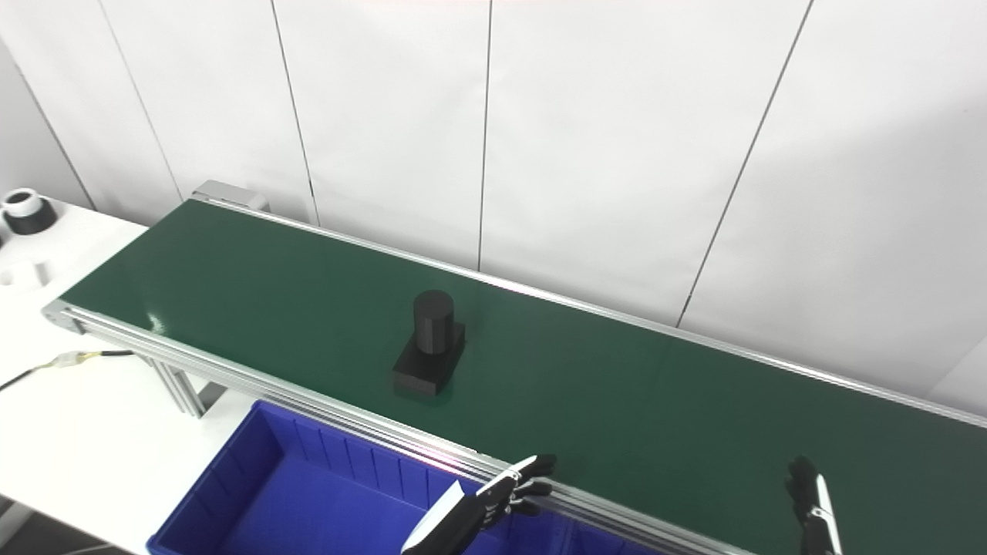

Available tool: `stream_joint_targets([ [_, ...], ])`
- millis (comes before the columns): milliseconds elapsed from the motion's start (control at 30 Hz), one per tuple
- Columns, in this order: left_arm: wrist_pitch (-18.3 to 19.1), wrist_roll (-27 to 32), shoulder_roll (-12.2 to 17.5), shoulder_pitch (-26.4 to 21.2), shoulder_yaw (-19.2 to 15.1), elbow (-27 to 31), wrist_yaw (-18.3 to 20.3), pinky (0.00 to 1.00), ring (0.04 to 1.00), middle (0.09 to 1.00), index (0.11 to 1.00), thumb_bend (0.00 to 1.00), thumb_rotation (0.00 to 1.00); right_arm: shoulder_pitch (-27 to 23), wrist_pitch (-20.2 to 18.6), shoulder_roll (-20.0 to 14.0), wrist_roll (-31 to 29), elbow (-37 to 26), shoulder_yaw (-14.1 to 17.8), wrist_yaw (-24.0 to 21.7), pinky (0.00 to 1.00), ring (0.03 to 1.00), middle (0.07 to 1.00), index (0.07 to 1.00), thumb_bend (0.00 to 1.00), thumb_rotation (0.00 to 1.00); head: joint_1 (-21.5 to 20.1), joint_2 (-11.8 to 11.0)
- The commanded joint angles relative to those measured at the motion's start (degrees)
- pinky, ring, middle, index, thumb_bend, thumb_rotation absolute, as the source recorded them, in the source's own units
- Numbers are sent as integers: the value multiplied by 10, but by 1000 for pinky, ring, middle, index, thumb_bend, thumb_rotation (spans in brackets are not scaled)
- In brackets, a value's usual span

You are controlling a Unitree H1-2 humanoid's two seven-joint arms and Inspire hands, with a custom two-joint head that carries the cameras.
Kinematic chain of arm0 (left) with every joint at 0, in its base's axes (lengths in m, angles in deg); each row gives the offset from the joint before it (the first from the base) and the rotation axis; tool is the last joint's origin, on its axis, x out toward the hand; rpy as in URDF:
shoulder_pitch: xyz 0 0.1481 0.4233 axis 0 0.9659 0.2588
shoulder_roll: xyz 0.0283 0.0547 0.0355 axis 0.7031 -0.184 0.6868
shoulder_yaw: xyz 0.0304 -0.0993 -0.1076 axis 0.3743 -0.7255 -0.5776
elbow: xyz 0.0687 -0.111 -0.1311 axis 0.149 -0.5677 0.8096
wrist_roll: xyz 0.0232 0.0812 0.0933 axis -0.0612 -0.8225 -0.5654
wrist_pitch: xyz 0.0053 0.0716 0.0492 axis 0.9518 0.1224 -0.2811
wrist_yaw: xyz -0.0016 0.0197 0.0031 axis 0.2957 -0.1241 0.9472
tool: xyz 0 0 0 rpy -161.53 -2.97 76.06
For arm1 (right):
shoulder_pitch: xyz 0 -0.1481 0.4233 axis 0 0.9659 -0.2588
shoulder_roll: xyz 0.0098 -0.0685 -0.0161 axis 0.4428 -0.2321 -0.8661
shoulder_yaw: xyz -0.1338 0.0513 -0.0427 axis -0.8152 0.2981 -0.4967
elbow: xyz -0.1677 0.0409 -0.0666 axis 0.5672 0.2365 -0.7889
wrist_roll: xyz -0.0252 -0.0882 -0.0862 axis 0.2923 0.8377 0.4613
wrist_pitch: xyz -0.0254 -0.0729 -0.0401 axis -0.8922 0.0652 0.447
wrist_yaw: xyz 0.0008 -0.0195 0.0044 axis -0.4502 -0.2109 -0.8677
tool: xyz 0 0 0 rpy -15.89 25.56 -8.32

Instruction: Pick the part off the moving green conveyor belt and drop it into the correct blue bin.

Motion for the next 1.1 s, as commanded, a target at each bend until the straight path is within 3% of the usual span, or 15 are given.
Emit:
stream_joint_targets([
  [0,-17,-4,-3,-9,3,14,-6,809,881,936,925,819,313,-19,-14,2,-8,-30,3,-3,983,978,988,1000,837,450,0,0],
  [233,-11,-6,3,-4,0,25,-7,820,885,932,921,811,316,-50,-38,0,-5,-37,2,-13,983,967,970,993,847,408,-27,6],
  [500,4,-48,13,8,-8,65,-20,817,887,926,904,809,305,-94,-80,-4,6,-47,0,-28,939,944,940,969,875,382,-56,16],
  [900,18,23,21,38,-14,116,5,810,879,918,893,808,294,-169,-140,2,52,-41,-29,-47,880,921,917,960,883,422,-87,35],
  [1067,18,26,21,43,-16,118,3,802,868,906,885,822,294,-200,-156,10,67,-28,-42,-48,881,915,927,963,883,434,-95,34],
])
